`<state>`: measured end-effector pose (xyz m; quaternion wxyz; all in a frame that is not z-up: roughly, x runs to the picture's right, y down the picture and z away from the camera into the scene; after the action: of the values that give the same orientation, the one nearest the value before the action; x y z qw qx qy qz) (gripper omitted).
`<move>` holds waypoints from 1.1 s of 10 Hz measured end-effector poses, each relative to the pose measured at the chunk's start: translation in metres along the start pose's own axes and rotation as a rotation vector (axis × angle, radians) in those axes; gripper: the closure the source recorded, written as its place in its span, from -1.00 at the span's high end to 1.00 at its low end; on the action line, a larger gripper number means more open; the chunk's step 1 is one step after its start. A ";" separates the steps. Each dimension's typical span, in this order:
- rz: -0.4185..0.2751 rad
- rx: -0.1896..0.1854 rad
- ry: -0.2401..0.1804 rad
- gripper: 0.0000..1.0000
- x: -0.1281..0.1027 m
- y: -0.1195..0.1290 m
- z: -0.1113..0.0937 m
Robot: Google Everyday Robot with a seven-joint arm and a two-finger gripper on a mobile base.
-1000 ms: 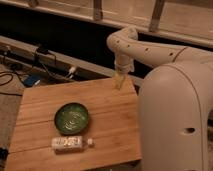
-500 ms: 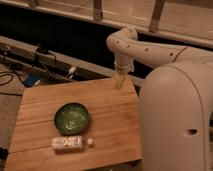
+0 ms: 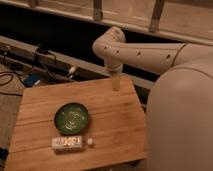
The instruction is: Place the bottle in the ceramic bowl
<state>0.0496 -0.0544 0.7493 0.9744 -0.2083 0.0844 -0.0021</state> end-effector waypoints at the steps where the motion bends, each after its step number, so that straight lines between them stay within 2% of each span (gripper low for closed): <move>1: -0.043 0.006 -0.012 0.60 -0.015 0.009 -0.006; 2: -0.060 0.005 -0.016 0.60 -0.027 0.016 -0.009; 6: -0.052 -0.001 -0.015 0.60 -0.027 0.017 -0.009; 8: -0.025 -0.068 -0.033 0.60 -0.024 0.020 -0.001; 9: -0.015 -0.099 -0.043 0.60 -0.022 0.030 0.001; 11: 0.004 -0.133 -0.050 0.60 -0.021 0.063 -0.002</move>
<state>0.0266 0.0029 0.7253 0.9602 -0.2726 0.0603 0.0109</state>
